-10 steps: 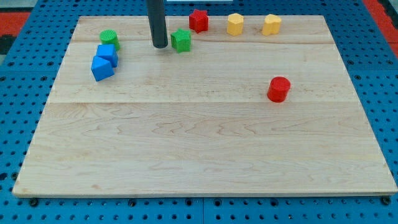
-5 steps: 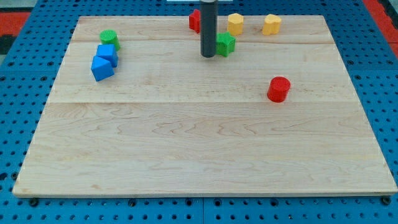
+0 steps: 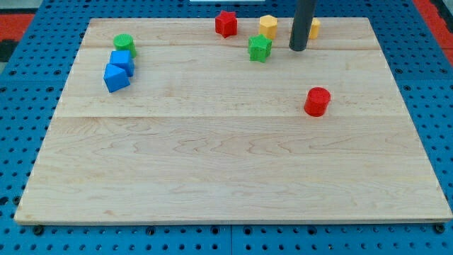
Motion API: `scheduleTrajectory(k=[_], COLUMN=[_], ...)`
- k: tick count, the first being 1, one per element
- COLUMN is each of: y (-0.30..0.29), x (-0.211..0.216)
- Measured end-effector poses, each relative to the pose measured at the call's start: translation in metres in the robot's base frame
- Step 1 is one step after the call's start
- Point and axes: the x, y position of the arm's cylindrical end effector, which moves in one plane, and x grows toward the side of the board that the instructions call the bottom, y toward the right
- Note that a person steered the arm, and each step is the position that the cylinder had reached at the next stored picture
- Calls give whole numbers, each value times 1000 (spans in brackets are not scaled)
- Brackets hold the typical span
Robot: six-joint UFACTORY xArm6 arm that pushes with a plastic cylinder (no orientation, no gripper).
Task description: Slide the green star slightly to the right
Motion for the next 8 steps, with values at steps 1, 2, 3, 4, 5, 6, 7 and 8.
scheduleTrajectory(k=[1, 2, 3, 4, 5, 6, 7, 8], y=[0, -4, 22, 29, 28, -3, -147, -279], x=[-2, -7, -13, -25, 9, 76, 99, 178])
